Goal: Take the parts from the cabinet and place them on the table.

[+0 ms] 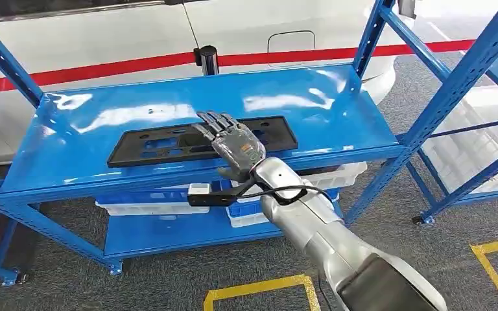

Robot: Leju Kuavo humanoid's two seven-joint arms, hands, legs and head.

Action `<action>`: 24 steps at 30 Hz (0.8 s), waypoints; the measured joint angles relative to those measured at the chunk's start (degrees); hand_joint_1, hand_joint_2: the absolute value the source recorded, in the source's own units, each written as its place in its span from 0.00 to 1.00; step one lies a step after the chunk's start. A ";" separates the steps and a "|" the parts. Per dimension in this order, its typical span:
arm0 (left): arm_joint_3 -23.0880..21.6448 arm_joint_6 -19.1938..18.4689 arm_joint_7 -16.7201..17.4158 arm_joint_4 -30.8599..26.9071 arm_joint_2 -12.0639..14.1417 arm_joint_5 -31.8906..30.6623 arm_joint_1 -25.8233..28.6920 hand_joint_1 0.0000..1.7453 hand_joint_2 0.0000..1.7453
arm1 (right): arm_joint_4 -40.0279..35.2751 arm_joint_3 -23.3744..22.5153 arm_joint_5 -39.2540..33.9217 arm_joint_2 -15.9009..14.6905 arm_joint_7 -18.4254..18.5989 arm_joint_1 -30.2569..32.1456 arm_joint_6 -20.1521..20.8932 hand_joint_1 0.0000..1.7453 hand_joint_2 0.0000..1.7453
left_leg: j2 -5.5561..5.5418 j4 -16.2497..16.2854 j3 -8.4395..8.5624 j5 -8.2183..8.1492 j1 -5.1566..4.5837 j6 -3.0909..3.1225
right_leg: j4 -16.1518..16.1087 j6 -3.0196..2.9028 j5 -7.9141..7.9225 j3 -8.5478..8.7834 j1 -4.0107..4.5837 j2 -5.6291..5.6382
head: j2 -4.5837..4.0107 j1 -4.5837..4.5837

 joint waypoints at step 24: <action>-2.43 -0.70 0.00 -2.32 -0.33 1.36 0.16 0.00 1.00 | 9.85 -5.14 2.82 -2.75 10.67 -2.18 -0.24 0.00 1.00 | 0.07 0.01 0.00 0.00 0.00 0.00 | 0.00 0.01 0.01 -0.02 -0.01 0.01 | 0.00 -0.02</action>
